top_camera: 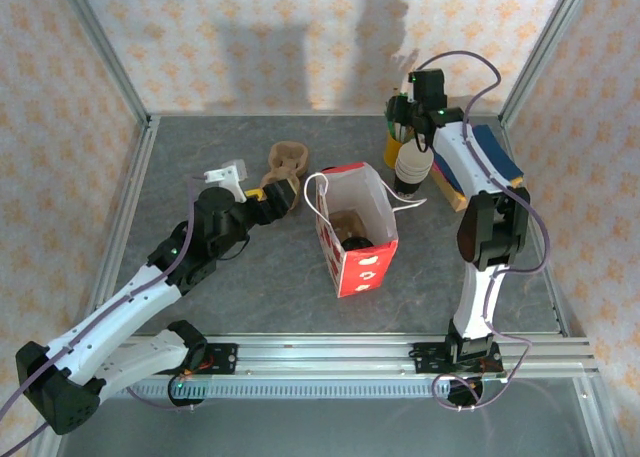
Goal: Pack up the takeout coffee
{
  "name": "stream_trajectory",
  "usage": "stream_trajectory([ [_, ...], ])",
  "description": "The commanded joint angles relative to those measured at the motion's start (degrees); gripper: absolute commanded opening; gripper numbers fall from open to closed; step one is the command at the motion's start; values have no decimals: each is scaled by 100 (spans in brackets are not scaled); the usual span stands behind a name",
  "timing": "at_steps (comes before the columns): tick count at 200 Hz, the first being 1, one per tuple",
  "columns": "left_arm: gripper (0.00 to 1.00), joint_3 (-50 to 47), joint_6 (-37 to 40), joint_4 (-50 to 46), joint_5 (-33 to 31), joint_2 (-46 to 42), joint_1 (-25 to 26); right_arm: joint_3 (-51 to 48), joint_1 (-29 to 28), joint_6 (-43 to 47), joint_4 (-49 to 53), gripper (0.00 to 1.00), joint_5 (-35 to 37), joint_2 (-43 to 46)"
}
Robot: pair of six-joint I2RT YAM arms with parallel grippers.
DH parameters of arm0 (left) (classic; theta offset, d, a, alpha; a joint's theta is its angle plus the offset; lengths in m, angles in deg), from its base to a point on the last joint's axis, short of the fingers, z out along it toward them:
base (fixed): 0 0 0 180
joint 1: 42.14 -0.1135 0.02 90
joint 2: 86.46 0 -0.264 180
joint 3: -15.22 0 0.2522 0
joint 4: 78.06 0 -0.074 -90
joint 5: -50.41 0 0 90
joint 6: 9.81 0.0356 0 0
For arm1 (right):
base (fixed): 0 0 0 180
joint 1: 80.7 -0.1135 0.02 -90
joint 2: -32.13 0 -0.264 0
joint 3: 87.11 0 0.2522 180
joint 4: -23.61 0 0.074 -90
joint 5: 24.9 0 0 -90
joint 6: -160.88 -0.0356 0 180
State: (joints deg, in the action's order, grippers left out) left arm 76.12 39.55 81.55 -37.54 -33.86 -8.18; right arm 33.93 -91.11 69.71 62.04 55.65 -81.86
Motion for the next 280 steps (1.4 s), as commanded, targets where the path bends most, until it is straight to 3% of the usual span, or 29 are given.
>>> stream_trajectory([
  [1, 97, -139, -58, 156, -182, -151, -55, 339, 79, 148, 222, 50, -59, -128],
  [122, 96, -187, -23, 212, -224, -180, -64, 442, 103, 179, 326, 52, -189, -310],
  [142, 96, -185, -14, 224, -231, -164, -64, 490, 122, 153, 355, 49, -151, -329],
  [182, 96, -185, -5, 226, -231, -153, -73, 526, 180, 117, 363, 32, -136, -325],
  [218, 96, -216, -22, 206, -231, -175, -73, 563, 227, 124, 385, 27, -129, -294],
  [240, 96, -233, -32, 198, -229, -196, -73, 565, 248, 119, 372, 17, -133, -266],
  [280, 96, -263, -31, 181, -248, -232, -82, 600, 275, 112, 355, 14, -186, -219],
])
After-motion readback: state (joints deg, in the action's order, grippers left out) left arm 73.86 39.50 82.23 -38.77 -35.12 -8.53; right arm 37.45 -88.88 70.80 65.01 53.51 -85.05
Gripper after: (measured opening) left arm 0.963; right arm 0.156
